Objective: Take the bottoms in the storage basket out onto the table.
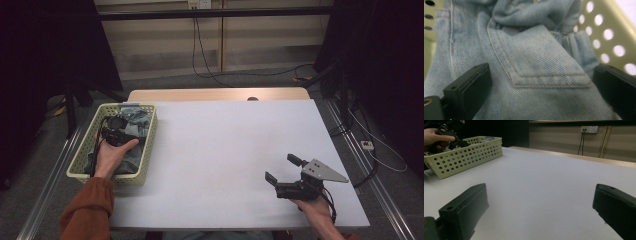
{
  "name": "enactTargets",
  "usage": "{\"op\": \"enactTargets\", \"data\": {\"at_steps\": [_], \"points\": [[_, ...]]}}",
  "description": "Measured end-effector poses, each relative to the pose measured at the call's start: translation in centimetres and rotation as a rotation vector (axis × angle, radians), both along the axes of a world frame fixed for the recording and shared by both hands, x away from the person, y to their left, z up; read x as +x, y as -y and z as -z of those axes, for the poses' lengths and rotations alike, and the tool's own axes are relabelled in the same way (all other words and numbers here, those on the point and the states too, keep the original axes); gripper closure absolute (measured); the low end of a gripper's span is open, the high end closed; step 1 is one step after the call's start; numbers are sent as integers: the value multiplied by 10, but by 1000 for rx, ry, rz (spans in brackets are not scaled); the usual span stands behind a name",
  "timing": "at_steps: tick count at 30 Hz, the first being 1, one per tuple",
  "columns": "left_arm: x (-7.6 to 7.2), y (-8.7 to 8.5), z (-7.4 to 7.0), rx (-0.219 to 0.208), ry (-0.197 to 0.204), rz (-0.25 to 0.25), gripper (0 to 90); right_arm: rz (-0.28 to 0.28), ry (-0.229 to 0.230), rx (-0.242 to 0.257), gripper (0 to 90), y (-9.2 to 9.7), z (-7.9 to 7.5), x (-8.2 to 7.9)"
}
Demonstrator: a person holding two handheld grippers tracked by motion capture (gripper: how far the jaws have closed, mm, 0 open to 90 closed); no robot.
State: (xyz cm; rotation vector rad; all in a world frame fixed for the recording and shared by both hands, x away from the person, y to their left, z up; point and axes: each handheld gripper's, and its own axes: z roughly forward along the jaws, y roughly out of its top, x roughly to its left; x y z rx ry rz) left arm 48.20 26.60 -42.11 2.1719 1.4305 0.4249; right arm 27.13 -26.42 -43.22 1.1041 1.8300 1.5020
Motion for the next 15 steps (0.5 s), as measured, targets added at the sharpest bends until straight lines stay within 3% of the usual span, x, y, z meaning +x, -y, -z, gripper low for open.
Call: {"op": "enactTargets", "data": {"at_steps": [5, 11, 12, 14, 15], "points": [[2, -9, 3, 25, -55, -27, 35, -2, -2, 1, 0, 1, 0, 0], [3, -7, 12, 81, -75, 0, 49, -1, -2, 1, 0, 0, 0, 1], [4, -7, 15, 83, -88, 15, 49, -1, -2, 1, 0, 0, 0, 1], [3, -6, 21, 67, -76, 9, 28, 0, -4, 2, 0, 0, 0, 0], [4, -7, 22, 57, -93, 13, 28, 0, -4, 2, 0, 0, 0, 0]]}}
